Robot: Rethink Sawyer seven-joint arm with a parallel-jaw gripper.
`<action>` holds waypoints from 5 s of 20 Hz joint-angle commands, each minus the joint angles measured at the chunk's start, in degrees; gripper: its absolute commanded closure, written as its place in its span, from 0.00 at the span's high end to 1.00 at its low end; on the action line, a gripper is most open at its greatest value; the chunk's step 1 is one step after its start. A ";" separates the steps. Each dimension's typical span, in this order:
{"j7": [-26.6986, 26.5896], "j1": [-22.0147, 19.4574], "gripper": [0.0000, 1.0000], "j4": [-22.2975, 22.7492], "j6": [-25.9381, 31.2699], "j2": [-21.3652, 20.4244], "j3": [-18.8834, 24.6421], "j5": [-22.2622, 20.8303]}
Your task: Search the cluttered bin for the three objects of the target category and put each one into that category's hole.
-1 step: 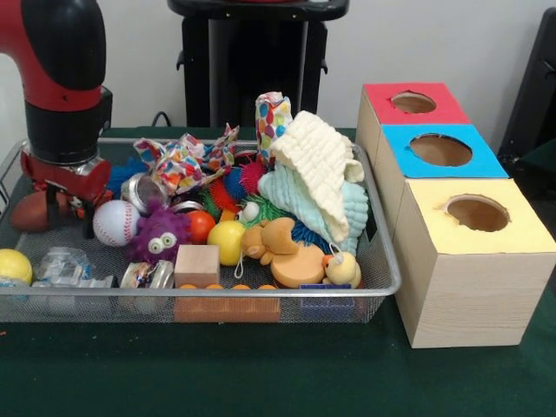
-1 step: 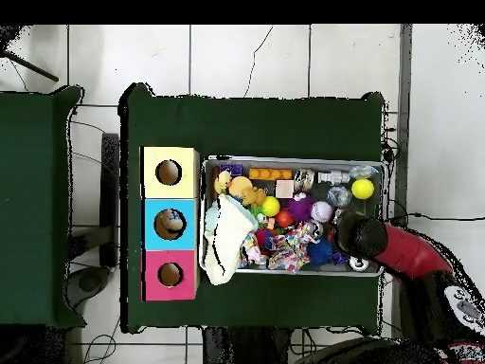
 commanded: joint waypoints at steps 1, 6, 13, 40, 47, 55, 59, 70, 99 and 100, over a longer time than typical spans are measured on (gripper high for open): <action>-10.60 -0.28 1.00 1.69 10.87 0.34 10.06 -3.29; -11.67 -1.74 1.00 -0.09 12.44 1.65 13.39 -2.82; -12.60 -2.39 1.00 -5.13 13.10 5.06 16.52 -3.52; 1.11 8.28 1.00 -13.52 16.57 -1.57 3.06 -13.08; 7.13 12.42 1.00 -12.40 12.16 -2.73 -3.42 -14.71; 11.05 15.56 1.00 -11.33 6.62 -2.28 -8.46 -14.30; 11.23 16.20 1.00 -10.48 4.29 -2.06 -9.80 -13.18; 7.25 12.76 1.00 -10.70 0.72 0.93 -6.16 -9.52; 4.04 8.39 1.00 -5.25 3.27 4.71 -0.13 -2.72; 3.71 8.35 1.00 -5.69 3.32 4.84 -0.01 -2.78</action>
